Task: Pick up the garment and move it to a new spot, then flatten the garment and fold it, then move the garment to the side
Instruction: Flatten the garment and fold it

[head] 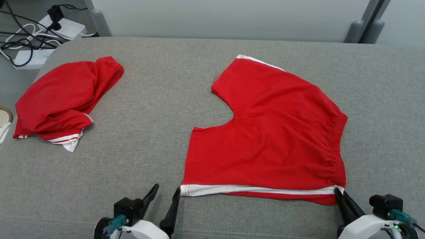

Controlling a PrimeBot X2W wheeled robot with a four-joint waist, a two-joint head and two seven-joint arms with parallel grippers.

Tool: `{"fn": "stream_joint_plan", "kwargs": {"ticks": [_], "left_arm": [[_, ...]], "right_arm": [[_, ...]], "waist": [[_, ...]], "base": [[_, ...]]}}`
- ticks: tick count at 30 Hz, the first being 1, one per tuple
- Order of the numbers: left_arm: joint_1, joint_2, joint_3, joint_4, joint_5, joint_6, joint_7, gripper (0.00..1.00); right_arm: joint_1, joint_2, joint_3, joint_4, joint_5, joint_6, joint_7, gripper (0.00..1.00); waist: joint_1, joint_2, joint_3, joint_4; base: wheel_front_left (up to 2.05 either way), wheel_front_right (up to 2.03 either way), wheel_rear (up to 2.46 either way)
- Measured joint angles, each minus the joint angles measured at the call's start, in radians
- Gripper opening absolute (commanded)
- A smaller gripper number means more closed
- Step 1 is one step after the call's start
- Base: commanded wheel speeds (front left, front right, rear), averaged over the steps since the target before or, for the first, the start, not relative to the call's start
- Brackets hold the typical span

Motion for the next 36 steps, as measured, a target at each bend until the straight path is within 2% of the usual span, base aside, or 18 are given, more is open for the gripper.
{"fn": "stream_joint_plan", "kwargs": {"ticks": [5, 13, 17, 23, 25, 27, 28, 29, 30, 31, 36], "left_arm": [[-0.090, 0.009, -0.164, 0.097, -0.149, 0.000, 0.000, 1.00], [-0.132, 0.056, -0.273, 0.153, -0.293, 0.000, 0.000, 1.00], [-0.132, 0.074, -0.351, 0.157, -0.361, 0.000, 0.000, 1.00], [-0.149, 0.108, -0.413, 0.139, -0.432, 0.000, 0.000, 0.99], [-0.151, 0.110, -0.426, 0.133, -0.441, 0.000, 0.000, 0.87], [-0.156, 0.121, -0.455, 0.133, -0.454, 0.000, 0.000, 0.49], [-0.156, 0.121, -0.455, 0.133, -0.454, 0.000, 0.000, 0.43], [-0.159, 0.126, -0.468, 0.133, -0.464, 0.000, 0.000, 0.29], [-0.163, 0.130, -0.476, 0.133, -0.474, 0.000, 0.000, 0.05], [-0.168, 0.134, -0.483, 0.129, -0.480, 0.000, 0.000, 0.00], [-0.170, 0.148, -0.510, 0.100, -0.498, 0.000, 0.000, 0.00]], "right_arm": [[-0.025, -0.011, 0.034, -0.007, 0.016, 0.000, 0.000, 0.00], [-0.050, -0.015, 0.054, -0.008, 0.017, 0.000, 0.000, 0.00], [-0.060, -0.016, 0.060, -0.009, 0.018, 0.000, 0.000, 0.00], [-0.060, -0.017, 0.067, -0.008, 0.018, 0.000, 0.000, 0.00], [-0.060, -0.017, 0.069, -0.008, 0.018, 0.000, 0.000, 0.00], [-0.060, -0.018, 0.072, -0.008, 0.021, 0.000, 0.000, 0.00], [-0.060, -0.018, 0.072, -0.008, 0.021, 0.000, 0.000, 0.00], [-0.060, -0.018, 0.074, -0.007, 0.021, 0.000, 0.000, 0.00], [-0.060, -0.018, 0.077, -0.006, 0.023, 0.000, 0.000, 0.00], [-0.060, -0.018, 0.079, -0.006, 0.026, 0.000, 0.000, 0.00], [-0.060, -0.020, 0.097, -0.004, 0.031, 0.000, 0.000, 0.00]], "waist": [[0.0000, 0.0000, 0.029, -0.038], [0.0000, 0.0000, 0.054, -0.064], [0.0000, 0.0000, 0.055, -0.063], [0.0000, 0.0000, 0.055, -0.066], [0.0000, 0.0000, 0.054, -0.067], [0.0000, 0.0000, 0.052, -0.068], [0.0000, 0.0000, 0.052, -0.068], [0.0000, 0.0000, 0.050, -0.069], [0.0000, 0.0000, 0.048, -0.070], [0.0000, 0.0000, 0.046, -0.071], [0.0000, 0.0000, 0.036, -0.074]], "base": [[0.00, 0.00, 0.00], [0.00, 0.00, 0.00], [0.00, 0.00, 0.00], [0.00, 0.00, 0.00], [0.00, 0.00, 0.00], [0.00, 0.00, 0.00], [0.00, 0.00, 0.00], [0.00, 0.00, 0.00], [0.00, 0.00, 0.00], [0.00, 0.00, 0.00], [0.00, 0.00, 0.00]]}}
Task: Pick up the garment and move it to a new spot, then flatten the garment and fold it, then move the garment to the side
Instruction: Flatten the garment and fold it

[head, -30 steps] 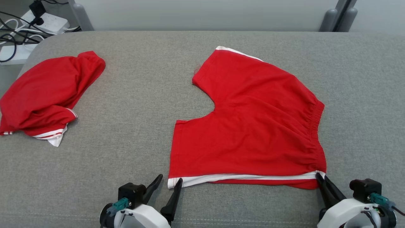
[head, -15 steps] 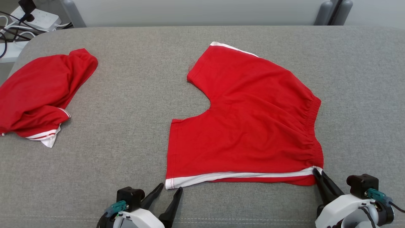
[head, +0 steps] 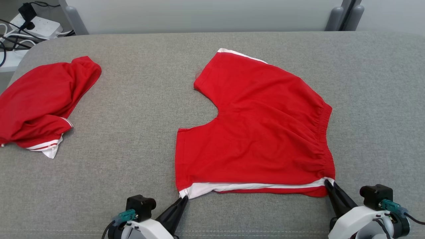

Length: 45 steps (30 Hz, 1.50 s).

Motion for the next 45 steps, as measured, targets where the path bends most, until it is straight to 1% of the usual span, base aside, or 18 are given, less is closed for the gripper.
{"fn": "stream_joint_plan", "kwargs": {"ticks": [3, 5, 9, 12, 18, 20, 21, 24, 25, 28, 30, 32, 34, 38, 42, 45], "left_arm": [[0.000, 0.024, -0.041, -0.007, -0.035, 0.000, 0.000, 0.00], [0.000, 0.043, -0.071, -0.015, -0.059, 0.000, 0.000, 0.00], [-0.002, 0.106, -0.146, -0.031, -0.124, 0.000, 0.000, 0.00], [-0.002, 0.152, -0.225, -0.046, -0.199, 0.000, 0.005, 0.00], [-0.003, 0.204, -0.331, -0.079, -0.316, 0.000, 0.015, 0.00], [-0.003, 0.217, -0.361, -0.082, -0.357, 0.000, 0.041, 0.00], [-0.062, 0.314, -0.432, -0.132, -0.467, 0.000, 0.044, 0.00], [-0.121, 0.344, -0.428, -0.190, -0.490, 0.000, 0.044, 0.00], [-0.151, 0.358, -0.426, -0.216, -0.499, 0.000, 0.051, 0.00], [-0.279, 0.405, -0.426, -0.281, -0.508, 0.000, 0.112, 0.00], [-0.374, 0.433, -0.412, -0.326, -0.549, 0.000, 0.156, 0.00], [-0.463, 0.449, -0.401, -0.361, -0.589, 0.000, 0.217, 0.00], [-0.542, 0.454, -0.391, -0.371, -0.626, 0.000, 0.272, 0.00], [-0.674, 0.454, -0.390, -0.348, -0.643, 0.000, 0.351, 0.00], [-0.755, 0.443, -0.389, -0.294, -0.666, 0.000, 0.385, 0.00], [-0.799, 0.433, -0.386, -0.251, -0.675, 0.000, 0.393, 0.00]], "right_arm": [[0.000, -0.005, 0.013, 0.003, 0.008, 0.000, 0.000, 0.00], [0.000, -0.015, 0.040, 0.006, 0.025, 0.000, 0.000, 0.00], [-0.003, -0.060, 0.107, 0.022, 0.066, 0.000, 0.000, 0.00], [-0.003, -0.102, 0.155, 0.023, 0.110, 0.000, 0.006, 0.00], [-0.003, -0.153, 0.255, -0.014, 0.220, 0.000, 0.050, 0.00], [-0.002, -0.169, 0.283, -0.021, 0.249, 0.000, 0.066, 0.00], [0.029, -0.267, 0.407, -0.166, 0.443, 0.000, 0.193, 0.00], [0.020, -0.288, 0.382, -0.203, 0.465, 0.000, 0.185, 0.00], [0.018, -0.288, 0.366, -0.210, 0.490, 0.000, 0.183, 0.00], [0.009, -0.278, 0.325, -0.258, 0.606, 0.000, 0.188, 0.00], [-0.011, -0.264, 0.293, -0.299, 0.708, 0.000, 0.205, 0.00], [-0.039, -0.255, 0.272, -0.336, 0.803, 0.000, 0.248, 0.00], [-0.067, -0.246, 0.248, -0.370, 0.884, 0.000, 0.274, 0.00], [-0.143, -0.235, 0.189, -0.408, 1.010, 0.000, 0.314, 0.00], [-0.205, -0.197, 0.130, -0.425, 1.143, 0.000, 0.369, 0.00], [-0.240, -0.176, 0.089, -0.422, 1.216, 0.000, 0.419, 0.00]], "waist": [[0.0000, 0.0000, -0.007, -0.002], [0.0000, 0.0000, -0.012, -0.002], [0.0000, 0.0000, -0.031, -0.002], [-0.0001, 0.0000, -0.053, 0.000], [0.0000, 0.0000, -0.100, 0.008], [0.0000, 0.0001, -0.116, 0.011], [0.0000, 0.0000, -0.134, 0.003], [-0.0001, 0.0000, -0.117, -0.007], [0.0000, 0.0000, -0.109, -0.009], [0.0000, 0.0000, -0.083, -0.015], [0.0000, 0.0000, -0.060, -0.018], [-0.0001, 0.0000, -0.034, -0.022], [0.0000, 0.0000, -0.005, -0.027], [0.0000, 0.0000, 0.059, -0.043], [0.0000, 0.0000, 0.120, -0.067], [0.0000, 0.0000, 0.159, -0.089]], "base": [[0.00, 0.00, 0.00], [0.00, 0.00, 0.00], [0.00, 0.00, 0.00], [0.00, 0.00, 0.00], [0.00, 0.00, 0.00], [0.00, 0.00, 0.00], [0.00, 0.00, 0.00], [0.00, 0.00, 0.00], [0.00, 0.00, 0.00], [0.00, 0.00, 0.00], [0.00, 0.00, 0.00], [0.00, 0.00, 0.00], [0.00, 0.00, 0.00], [0.00, 0.00, 0.00], [0.00, 0.00, 0.00], [0.00, 0.00, 0.00]]}}
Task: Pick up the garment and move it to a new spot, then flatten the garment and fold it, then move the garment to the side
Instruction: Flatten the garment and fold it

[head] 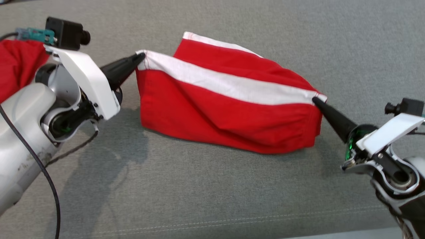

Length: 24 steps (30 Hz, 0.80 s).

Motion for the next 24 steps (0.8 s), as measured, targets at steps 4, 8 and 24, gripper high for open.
{"fn": "stream_joint_plan", "kwargs": {"ticks": [4, 8, 24], "left_arm": [[-0.063, -0.006, -0.003, 0.052, 0.001, 0.000, 0.005, 0.00], [-0.087, -0.001, -0.011, 0.070, 0.002, 0.000, -0.002, 0.00], [-0.244, -0.003, -0.054, 0.112, 0.056, 0.000, -0.103, 0.00]], "right_arm": [[-0.051, 0.027, -0.075, 0.019, 0.057, 0.000, 0.060, 0.00], [-0.065, 0.045, -0.120, 0.051, 0.067, 0.000, 0.098, 0.00], [-0.121, 0.165, -0.218, 0.051, -0.009, 0.000, 0.137, 0.00]], "waist": [[0.0000, 0.0000, 0.057, -0.034], [0.0000, 0.0000, 0.094, -0.056], [0.0000, 0.0000, 0.183, -0.128]], "base": [[0.00, 0.00, 0.00], [0.00, 0.00, 0.00], [0.00, 0.00, 0.00]]}}
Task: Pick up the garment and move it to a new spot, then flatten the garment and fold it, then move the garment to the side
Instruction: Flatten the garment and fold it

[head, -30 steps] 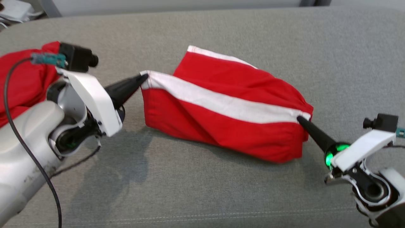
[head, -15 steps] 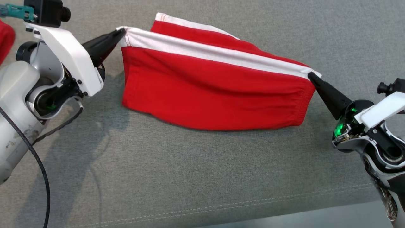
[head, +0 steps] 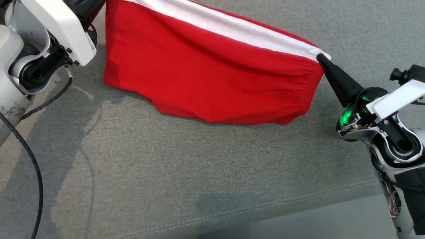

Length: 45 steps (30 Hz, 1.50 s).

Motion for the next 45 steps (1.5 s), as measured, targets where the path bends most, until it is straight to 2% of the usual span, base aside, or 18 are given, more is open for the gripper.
{"fn": "stream_joint_plan", "kwargs": {"ticks": [15, 16, 17, 18, 19, 25, 30, 39, 45], "left_arm": [[-0.067, 0.002, -0.077, 0.096, 0.018, 0.000, 0.009, 0.00], [-0.067, 0.002, -0.081, 0.102, 0.019, 0.000, 0.013, 0.02], [-0.067, 0.002, -0.086, 0.109, 0.026, 0.000, 0.013, 0.45], [-0.067, 0.000, -0.089, 0.117, 0.032, 0.000, 0.012, 0.95], [-0.067, -0.003, -0.090, 0.125, 0.034, 0.000, 0.011, 1.00], [-0.065, -0.018, -0.098, 0.160, 0.036, 0.000, -0.055, 1.00], [-0.046, -0.027, -0.101, 0.172, 0.035, 0.000, -0.128, 1.00], [0.064, -0.044, -0.105, 0.182, 0.013, 0.000, -0.248, 1.00], [0.141, -0.076, -0.104, 0.188, 0.004, 0.000, -0.282, 1.00]], "right_arm": [[-0.051, 0.111, -0.020, -0.019, -0.090, 0.000, 0.012, 0.00], [-0.053, 0.113, -0.014, -0.020, -0.098, 0.000, 0.012, 0.13], [-0.055, 0.115, -0.006, -0.019, -0.108, 0.000, 0.012, 0.41], [-0.058, 0.117, 0.001, -0.018, -0.118, 0.000, 0.011, 0.92], [-0.062, 0.117, 0.006, -0.014, -0.133, 0.000, 0.011, 1.00], [-0.074, 0.111, 0.029, 0.015, -0.174, 0.000, -0.018, 1.00], [-0.064, 0.070, 0.024, 0.038, -0.179, 0.000, -0.045, 1.00], [0.002, 0.016, 0.035, 0.036, -0.218, 0.000, -0.119, 1.00], [0.052, 0.005, 0.073, 0.019, -0.220, 0.000, -0.150, 1.00]], "waist": [[0.0000, 0.0000, 0.080, -0.092], [0.0000, 0.0000, 0.085, -0.095], [0.0000, 0.0000, 0.090, -0.098], [0.0000, 0.0000, 0.093, -0.100], [-0.0001, 0.0000, 0.096, -0.101], [0.0000, 0.0000, 0.082, -0.087], [-0.0001, 0.0000, 0.045, -0.068], [0.0000, 0.0000, -0.044, -0.034], [-0.0001, 0.0000, -0.105, -0.008]], "base": [[0.00, 0.00, 0.00], [0.00, 0.00, 0.00], [0.00, 0.00, 0.00], [0.00, 0.00, 0.00], [0.00, 0.00, 0.00], [0.00, 0.00, 0.00], [0.00, 0.00, 0.00], [0.00, 0.00, 0.00], [0.00, 0.00, 0.00]]}}
